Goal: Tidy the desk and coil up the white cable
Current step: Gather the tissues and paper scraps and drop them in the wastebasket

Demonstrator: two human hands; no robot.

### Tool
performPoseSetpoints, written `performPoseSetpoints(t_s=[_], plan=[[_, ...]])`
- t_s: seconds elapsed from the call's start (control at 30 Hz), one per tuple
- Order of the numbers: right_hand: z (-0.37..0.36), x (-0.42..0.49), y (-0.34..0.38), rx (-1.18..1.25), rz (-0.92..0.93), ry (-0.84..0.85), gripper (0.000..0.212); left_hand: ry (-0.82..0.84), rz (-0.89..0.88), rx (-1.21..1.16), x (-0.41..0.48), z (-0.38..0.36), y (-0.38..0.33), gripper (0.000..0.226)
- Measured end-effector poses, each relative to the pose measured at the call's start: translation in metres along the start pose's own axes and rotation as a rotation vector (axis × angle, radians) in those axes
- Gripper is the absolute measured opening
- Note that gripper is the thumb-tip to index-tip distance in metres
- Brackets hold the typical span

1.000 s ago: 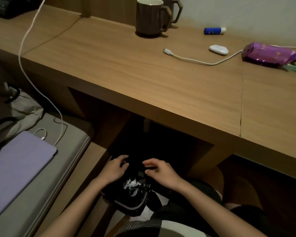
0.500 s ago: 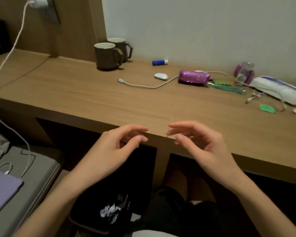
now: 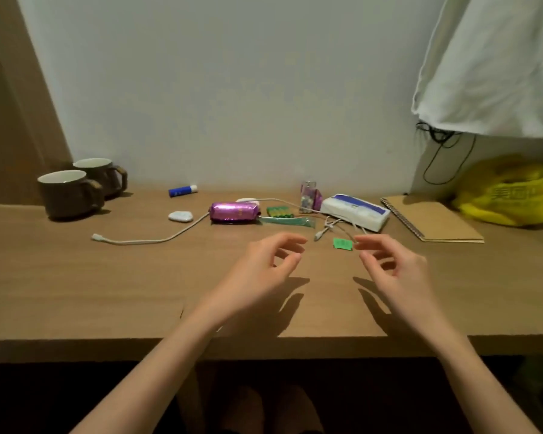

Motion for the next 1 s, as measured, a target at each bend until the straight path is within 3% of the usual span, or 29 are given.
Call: performPoseSetpoints(t_s=[0.17,0.47,0.6,0.77,0.9,1.0], plan=[[0.001,0.029,-0.064,-0.232,-0.150,0.008,0.031,0.094,-0.052,0.175,0.050,-0.048,0.003,0.036],[-0.014,0.056,-0.109,-0.449,-0.206,0.106,0.033,0.215,-0.085,0.541,0.099,-0.097,0.024,0.049],[-0.014,0.049,-0.104,-0.406,-0.150,0.096,0.026,0.205,-0.102,0.528,0.098,-0.095,0.029,0.045],[-0.010,0.046,-0.097,-0.276,-0.129,0.074,0.020,0.058,-0.164,0.470,0.093,-0.079,0.034,0.029],[-0.009,0.046,-0.102,-0.327,-0.196,0.093,0.036,0.063,-0.126,0.464,0.094,-0.078,0.042,0.044],[-0.010,0.047,-0.103,-0.351,-0.200,0.107,0.031,0.107,-0.117,0.486,0.096,-0.080,0.043,0.044]])
Point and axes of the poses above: each hand's wrist, its own x-axis towards the middle knuckle, its own z-axis out of the back of the hand, y = z × x, the point moved 2 cm from there along x, towards the middle knuckle, and after that the axes turned 7 degrees about -x, right-handed, at the moved point
